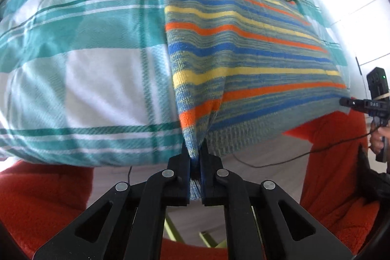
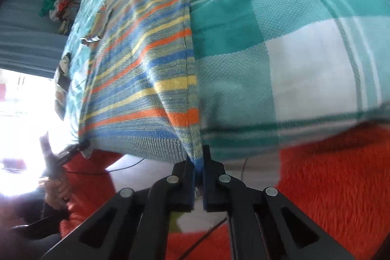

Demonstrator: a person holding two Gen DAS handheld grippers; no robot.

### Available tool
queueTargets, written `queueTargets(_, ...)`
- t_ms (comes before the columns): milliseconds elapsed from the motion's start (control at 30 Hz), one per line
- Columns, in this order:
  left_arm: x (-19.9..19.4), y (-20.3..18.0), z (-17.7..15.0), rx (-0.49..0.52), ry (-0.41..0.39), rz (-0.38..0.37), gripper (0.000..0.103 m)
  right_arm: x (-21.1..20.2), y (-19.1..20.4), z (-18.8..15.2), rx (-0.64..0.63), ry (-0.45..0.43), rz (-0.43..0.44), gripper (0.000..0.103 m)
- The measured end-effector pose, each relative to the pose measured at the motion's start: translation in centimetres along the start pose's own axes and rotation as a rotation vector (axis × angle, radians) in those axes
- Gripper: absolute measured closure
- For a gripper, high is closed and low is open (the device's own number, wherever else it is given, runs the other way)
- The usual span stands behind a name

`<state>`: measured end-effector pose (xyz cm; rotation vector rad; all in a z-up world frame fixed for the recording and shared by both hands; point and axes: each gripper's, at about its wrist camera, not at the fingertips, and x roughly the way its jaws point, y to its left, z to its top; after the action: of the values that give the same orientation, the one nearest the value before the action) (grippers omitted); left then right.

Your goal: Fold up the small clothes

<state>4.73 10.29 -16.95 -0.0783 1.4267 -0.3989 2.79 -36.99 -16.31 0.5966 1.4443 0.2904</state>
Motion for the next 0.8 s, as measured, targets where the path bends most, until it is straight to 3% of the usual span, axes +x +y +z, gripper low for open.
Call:
queueTargets(200, 4.0, -1.1, 0.6, 0.025, 0.072, 0.155, 0.099, 5.4, -0.6, 0.3, -0.006, 0.088, -0.173, 0.099)
queueTargets(433, 6.7, -1.5, 1.8, -0.067, 0.091, 0.221, 0.097, 6.9, -0.1, 1.1, -0.002, 0.076, -0.260, 0.099)
queueTargets(533, 7.5, -1.3, 1.9, -0.128, 0.143, 0.199, 0.083, 7.3, -0.6, 1.5, 0.045, 0.078, -0.250, 0.098)
queueTargets(600, 7.7, -1.0, 1.4, -0.143, 0.207, 0.241, 0.046, 6.5, -0.9, 1.6, 0.059, 0.081, -0.242, 0.081)
queueTargets(633, 7.2, -0.8, 1.0, -0.148, 0.208, 0.273, 0.041, 5.6, -1.1, 1.3, 0.067, 0.086, -0.241, 0.072)
queueTargets(667, 6.3, -0.7, 0.6, -0.151, 0.189, 0.285, 0.041, 4.4, -1.1, 0.9, 0.065, 0.080, -0.239, 0.055)
queueTargets(733, 3.6, -0.5, 0.1, -0.169, 0.143, 0.268, 0.040, 1.4, -0.7, 0.2, 0.026, 0.060, -0.253, 0.051)
queueTargets(800, 0.0, -0.1, -0.1, -0.197, 0.059, 0.290, 0.031, -2.0, 0.2, 0.1, -0.037, 0.000, -0.337, 0.051)
